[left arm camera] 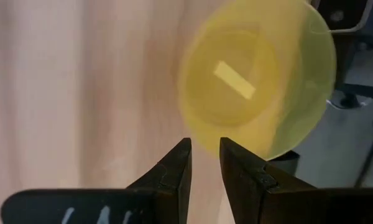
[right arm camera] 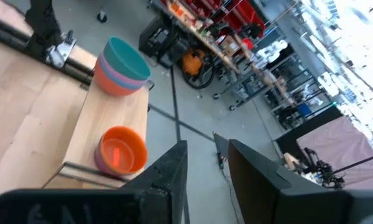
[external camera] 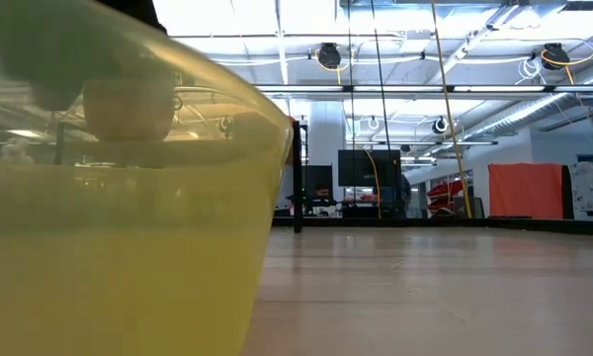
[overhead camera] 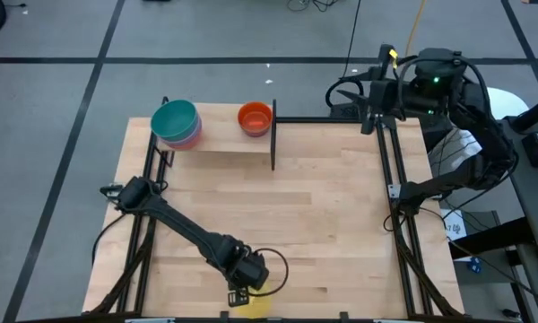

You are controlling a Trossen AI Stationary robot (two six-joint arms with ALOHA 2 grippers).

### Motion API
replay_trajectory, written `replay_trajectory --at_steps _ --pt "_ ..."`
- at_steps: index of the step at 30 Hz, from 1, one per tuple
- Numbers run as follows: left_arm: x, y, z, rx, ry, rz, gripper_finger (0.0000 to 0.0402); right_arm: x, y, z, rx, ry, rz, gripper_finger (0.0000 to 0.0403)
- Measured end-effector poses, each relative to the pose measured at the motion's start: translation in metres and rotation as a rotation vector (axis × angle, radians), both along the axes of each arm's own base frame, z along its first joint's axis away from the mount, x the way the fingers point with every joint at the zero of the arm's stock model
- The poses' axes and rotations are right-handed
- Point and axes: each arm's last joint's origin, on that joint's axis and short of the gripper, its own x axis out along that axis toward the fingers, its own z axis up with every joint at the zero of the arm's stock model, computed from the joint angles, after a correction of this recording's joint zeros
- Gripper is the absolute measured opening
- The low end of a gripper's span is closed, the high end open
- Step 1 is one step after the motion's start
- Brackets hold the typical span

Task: Place and stack bowls onto a shelf
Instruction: Stack the yellow bowl on top of the orange bowl on the shelf

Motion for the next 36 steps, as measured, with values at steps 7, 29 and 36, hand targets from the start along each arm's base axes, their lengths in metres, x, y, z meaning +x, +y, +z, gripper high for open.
replay_trajectory --at_steps 7,29,36 --pt "0.005 -0.011 -0.014 -0.007 -0.023 -0.019 0.0088 0.0 0.0 -0.003 0.006 0.028 0.001 0.0111" --pt "0.001 -0.006 -0.047 0.079 -0.108 0.029 0.0088 0.0 0.0 -0.003 -0.037 0.047 0.012 0.0111" --pt "0.0 0.0 -0.058 0.07 -0.094 0.094 0.0073 0.0 0.0 -0.003 -0.037 0.048 0.012 0.0111"
